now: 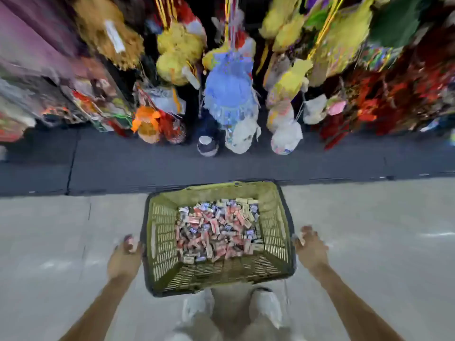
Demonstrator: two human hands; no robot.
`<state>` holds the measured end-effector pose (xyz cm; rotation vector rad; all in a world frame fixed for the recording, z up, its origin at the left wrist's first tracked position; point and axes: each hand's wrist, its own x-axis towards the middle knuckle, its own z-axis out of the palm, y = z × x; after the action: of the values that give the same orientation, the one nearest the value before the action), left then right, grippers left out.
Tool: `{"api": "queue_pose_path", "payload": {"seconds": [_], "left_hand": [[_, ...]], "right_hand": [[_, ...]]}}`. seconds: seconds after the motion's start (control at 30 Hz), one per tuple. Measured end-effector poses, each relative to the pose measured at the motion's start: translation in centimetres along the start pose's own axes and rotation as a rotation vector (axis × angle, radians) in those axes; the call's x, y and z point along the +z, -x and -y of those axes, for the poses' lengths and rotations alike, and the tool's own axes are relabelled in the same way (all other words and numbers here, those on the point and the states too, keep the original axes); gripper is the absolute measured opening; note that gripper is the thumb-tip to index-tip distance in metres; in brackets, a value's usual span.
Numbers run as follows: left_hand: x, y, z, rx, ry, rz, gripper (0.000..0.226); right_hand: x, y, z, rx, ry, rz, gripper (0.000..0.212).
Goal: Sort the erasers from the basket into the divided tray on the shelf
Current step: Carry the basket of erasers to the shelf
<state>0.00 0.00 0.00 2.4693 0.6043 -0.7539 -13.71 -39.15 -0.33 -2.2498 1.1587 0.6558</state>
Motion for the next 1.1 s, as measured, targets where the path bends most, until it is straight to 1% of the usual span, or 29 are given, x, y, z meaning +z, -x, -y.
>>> {"api": "queue_pose_path", "payload": {"seconds": [0.07,0.13,0.23,0.33,0.4,0.47,0.53,0.63,0.7,0.83,0.97,1.03,1.1], "left_hand": [[2.4,-2.5,1.1,-0.046,0.007,0.03,0.049],[4.6,-4.8,1.6,-0.108,0.051,0.049,0.049],[6.5,-6.3,2.6,-0.163,0.109,-0.003,0.043],[6.3,-6.5,2.2,-0.219,0.188,0.006,0.038],[5.5,-5.7,1.6,-0.211,0.236,0.02,0.037],[4.0,-4.3,0.9,-0.192,0.234,0.028,0.048],[2.1,-2.1,0.1,-0.17,0.206,0.041,0.059],[-1.3,2.2,-0.9,-0.142,0.18,0.045,0.059],[-3.6,5.4,-1.8,-0.129,0.187,0.058,0.054],[-8.4,12.4,-4.7,-0.04,0.217,0.061,0.032],[-13.8,19.1,-10.2,0.13,0.232,0.072,0.019],[-16.0,21.9,-12.8,0.208,0.21,0.078,0.019],[-17.7,24.3,-14.9,0.273,0.202,0.101,0.022]], "right_hand": [[2.7,-2.4,-0.6,0.04,-0.03,-0.044,0.043],[4.7,-4.6,-0.8,0.077,-0.051,-0.016,0.041],[7.3,-6.9,-1.3,0.094,-0.12,-0.04,0.032],[7.0,-7.5,-0.9,0.121,-0.118,-0.094,0.023],[6.1,-6.7,-0.8,0.118,-0.091,-0.089,0.025],[4.5,-5.3,-1.0,0.118,-0.079,-0.097,0.026],[2.5,-3.0,-1.3,0.139,-0.1,-0.112,0.024],[-0.9,1.6,-2.6,0.165,-0.196,-0.09,0.019],[-3.3,5.5,-3.8,0.215,-0.275,-0.087,0.017],[-8.8,13.9,-6.4,0.327,-0.4,-0.114,0.01],[-16.1,21.7,-7.5,0.425,-0.664,-0.153,0.002],[-19.5,25.6,-8.2,0.424,-0.707,-0.203,0.012],[-22.3,29.7,-9.1,0.405,-0.742,-0.241,0.016]]}}
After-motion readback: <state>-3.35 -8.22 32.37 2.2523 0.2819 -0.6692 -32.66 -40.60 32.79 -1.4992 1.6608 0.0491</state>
